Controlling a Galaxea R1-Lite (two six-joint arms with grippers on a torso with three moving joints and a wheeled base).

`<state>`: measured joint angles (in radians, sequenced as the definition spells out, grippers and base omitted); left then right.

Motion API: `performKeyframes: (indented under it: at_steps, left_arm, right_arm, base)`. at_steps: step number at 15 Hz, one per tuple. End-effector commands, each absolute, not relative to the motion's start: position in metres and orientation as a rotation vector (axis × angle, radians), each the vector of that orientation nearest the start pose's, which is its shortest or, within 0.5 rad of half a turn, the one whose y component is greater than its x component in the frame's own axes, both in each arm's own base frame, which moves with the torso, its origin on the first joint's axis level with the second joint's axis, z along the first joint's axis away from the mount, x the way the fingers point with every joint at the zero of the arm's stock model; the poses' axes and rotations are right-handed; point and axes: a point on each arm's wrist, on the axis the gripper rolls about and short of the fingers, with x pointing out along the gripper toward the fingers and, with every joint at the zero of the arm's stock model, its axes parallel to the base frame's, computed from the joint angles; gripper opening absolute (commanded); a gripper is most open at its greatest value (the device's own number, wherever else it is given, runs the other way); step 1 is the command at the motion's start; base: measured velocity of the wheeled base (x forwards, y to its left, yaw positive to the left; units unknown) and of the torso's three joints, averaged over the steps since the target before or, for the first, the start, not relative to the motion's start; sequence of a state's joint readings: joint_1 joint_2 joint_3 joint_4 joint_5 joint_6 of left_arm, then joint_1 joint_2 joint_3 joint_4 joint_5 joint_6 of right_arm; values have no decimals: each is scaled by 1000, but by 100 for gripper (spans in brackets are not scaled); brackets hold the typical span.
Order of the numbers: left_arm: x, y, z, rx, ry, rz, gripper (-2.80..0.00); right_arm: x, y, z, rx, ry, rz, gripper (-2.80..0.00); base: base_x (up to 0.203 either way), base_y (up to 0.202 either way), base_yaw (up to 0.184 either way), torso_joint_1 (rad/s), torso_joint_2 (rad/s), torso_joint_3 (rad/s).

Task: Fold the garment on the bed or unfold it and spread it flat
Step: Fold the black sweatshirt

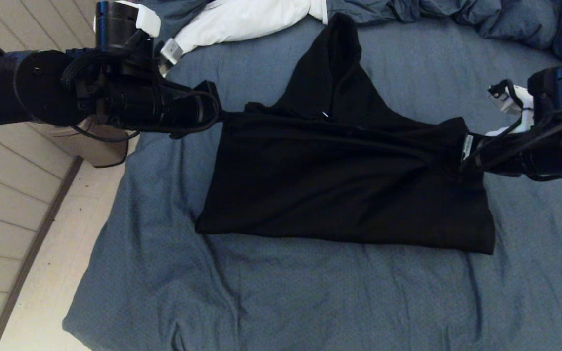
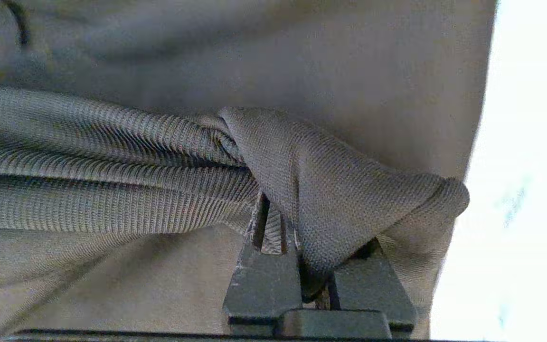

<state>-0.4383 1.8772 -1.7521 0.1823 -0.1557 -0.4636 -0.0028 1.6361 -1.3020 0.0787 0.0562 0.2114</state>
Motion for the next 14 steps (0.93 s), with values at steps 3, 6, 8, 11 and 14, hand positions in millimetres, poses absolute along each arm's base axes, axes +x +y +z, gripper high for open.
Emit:
performKeyframes:
  at_steps: [3, 6, 8, 11, 14]
  left_arm:
    - [352, -161, 305, -410, 430, -490, -280]
    - [358, -163, 302, -409, 434, -488, -280]
    - [360, -164, 299, -406, 443, -485, -280]
    - [358, -163, 299, -404, 451, -481, 0]
    - [353, -161, 307, -408, 433, -487, 0]
  right_arm:
    - [329, 1, 278, 217, 385, -11, -280]
    - [338, 3, 274, 210, 392, -18, -280]
    - [339, 6, 273, 205, 397, -11, -280]
    - [338, 9, 275, 202, 391, -6, 0]
    - [336, 10, 277, 201, 384, -2, 0]
  base:
    - [0, 0, 0, 0, 0, 0]
    - [0, 0, 0, 0, 0, 0]
    - [0, 0, 0, 0, 0, 0]
    - [0, 0, 0, 0, 0, 0]
    - [0, 0, 0, 0, 0, 0]
